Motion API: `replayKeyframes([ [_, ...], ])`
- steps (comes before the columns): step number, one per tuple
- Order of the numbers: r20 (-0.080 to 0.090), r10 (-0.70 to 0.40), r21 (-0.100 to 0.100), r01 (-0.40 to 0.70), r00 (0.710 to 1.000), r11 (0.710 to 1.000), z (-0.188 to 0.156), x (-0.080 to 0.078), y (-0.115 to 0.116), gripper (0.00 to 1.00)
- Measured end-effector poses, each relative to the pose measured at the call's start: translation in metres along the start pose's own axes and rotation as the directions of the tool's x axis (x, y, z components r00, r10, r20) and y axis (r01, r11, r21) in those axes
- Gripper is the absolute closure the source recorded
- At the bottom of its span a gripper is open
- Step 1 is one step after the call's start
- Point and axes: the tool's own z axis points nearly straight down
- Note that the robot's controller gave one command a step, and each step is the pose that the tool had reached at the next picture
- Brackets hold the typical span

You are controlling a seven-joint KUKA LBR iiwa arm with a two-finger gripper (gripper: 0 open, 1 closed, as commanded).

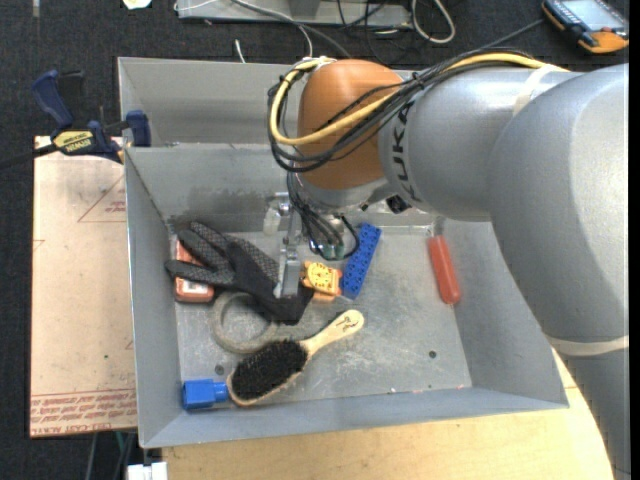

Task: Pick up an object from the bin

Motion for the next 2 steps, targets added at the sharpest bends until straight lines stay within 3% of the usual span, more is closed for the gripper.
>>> replayKeyframes([
  [1, 0.008, 0.002, -0.001, -0.002, 1.000, 1.000, -0.005, -0.002, 0.000, 0.00],
  [2, 0.008, 0.074, -0.003, -0.074, 0.997, 0.997, 0.038, -0.001, 0.006, 0.00],
])
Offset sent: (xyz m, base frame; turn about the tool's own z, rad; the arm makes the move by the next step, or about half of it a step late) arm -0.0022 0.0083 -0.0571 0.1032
